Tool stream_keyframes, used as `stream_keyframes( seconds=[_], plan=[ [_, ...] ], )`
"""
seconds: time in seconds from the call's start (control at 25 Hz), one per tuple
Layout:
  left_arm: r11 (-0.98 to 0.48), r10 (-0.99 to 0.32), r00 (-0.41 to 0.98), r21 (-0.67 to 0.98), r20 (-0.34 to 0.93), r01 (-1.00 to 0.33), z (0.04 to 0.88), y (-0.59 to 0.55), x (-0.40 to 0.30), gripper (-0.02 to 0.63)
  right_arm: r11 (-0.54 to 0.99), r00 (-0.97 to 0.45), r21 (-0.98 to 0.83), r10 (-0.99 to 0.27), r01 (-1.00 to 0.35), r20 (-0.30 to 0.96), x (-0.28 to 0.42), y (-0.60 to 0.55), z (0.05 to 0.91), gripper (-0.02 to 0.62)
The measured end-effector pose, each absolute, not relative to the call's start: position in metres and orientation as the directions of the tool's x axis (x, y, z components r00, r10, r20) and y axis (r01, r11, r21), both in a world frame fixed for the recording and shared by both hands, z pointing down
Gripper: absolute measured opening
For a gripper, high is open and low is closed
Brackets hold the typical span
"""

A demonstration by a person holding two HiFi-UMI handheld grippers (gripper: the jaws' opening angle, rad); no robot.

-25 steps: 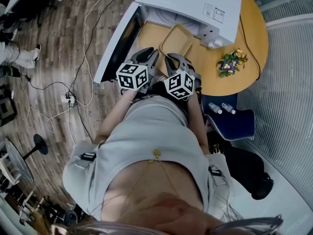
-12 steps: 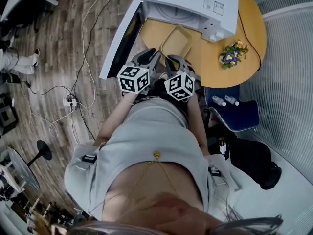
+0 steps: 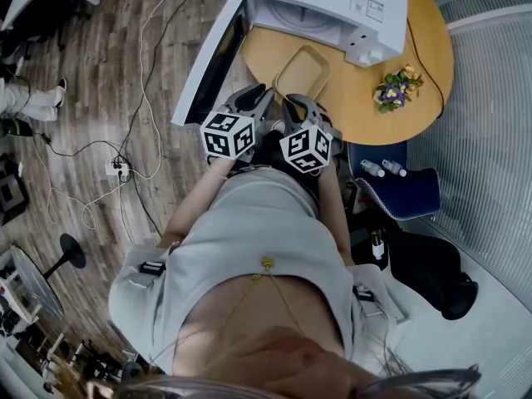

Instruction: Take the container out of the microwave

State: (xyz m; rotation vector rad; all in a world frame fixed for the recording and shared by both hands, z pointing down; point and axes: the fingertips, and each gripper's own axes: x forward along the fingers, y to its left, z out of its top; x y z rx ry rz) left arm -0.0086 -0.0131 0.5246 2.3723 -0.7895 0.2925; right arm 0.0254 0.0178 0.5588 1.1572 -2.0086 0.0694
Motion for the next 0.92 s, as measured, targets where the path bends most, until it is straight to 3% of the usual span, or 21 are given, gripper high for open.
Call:
stream_keyframes(
  seconds=[0.92],
  plan=[
    [-0.622,-0.475,0.783,0.475,0.402,-0.622,0.5308,-0.0189,-0.0038,0.1,0.602,-0.28,0.305,-0.684,-0.738,0.674,0.0305,0.0136,0.5669,0.032]
  ],
)
